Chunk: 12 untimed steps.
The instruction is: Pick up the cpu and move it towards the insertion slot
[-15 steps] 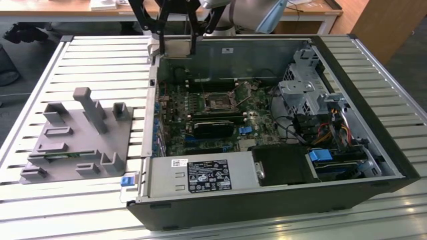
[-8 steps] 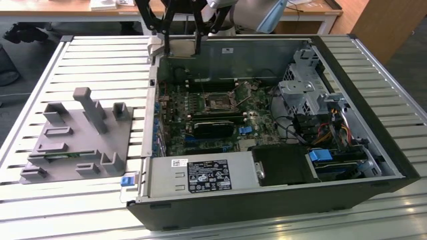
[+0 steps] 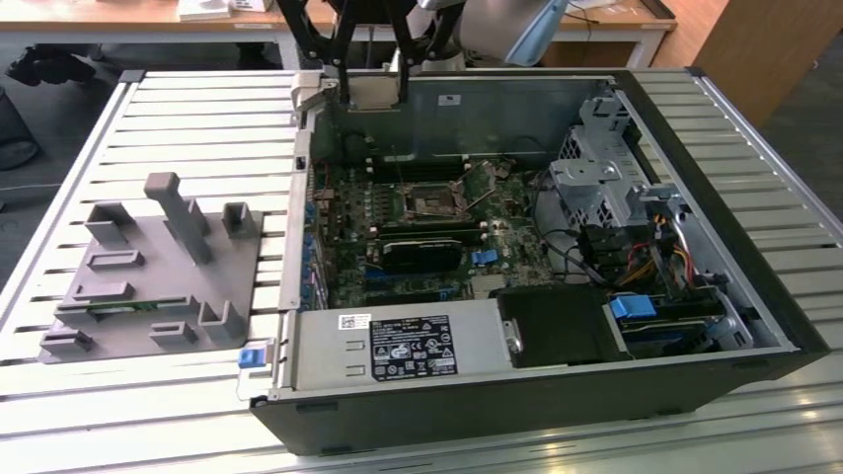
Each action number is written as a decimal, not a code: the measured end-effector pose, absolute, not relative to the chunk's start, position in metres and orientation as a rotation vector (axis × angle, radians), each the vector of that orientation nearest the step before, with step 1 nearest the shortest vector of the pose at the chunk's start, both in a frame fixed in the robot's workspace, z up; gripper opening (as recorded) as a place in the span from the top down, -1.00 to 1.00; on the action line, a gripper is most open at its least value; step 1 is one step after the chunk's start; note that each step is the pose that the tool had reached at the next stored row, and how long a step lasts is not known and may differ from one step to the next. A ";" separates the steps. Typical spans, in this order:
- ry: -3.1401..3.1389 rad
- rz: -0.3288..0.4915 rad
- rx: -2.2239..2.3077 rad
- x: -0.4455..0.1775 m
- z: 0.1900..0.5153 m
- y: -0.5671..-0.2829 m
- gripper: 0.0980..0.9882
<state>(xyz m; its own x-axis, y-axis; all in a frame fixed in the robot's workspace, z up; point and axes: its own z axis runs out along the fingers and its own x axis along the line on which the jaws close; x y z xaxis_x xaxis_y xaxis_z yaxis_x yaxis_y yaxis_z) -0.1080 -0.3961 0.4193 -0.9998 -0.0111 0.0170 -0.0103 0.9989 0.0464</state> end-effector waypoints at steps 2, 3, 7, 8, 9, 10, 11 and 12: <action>-3.138 -0.073 0.017 -0.107 0.419 -0.394 0.00; -3.141 -0.073 0.017 -0.107 0.419 -0.392 0.00; -3.142 -0.073 0.018 -0.101 0.417 -0.387 0.00; -3.142 -0.073 0.017 -0.100 0.416 -0.385 0.00; -3.142 -0.073 0.017 -0.098 0.416 -0.382 0.00; -3.142 -0.073 0.018 -0.097 0.415 -0.379 0.00; -3.142 -0.073 0.018 -0.095 0.414 -0.376 0.00; -3.142 -0.073 0.018 -0.093 0.413 -0.373 0.00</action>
<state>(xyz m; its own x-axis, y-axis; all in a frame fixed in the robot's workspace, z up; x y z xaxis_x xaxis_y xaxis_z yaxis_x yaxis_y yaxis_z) -0.0933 -0.3725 0.4127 -0.9999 -0.0111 -0.0018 -0.0112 0.9989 0.0466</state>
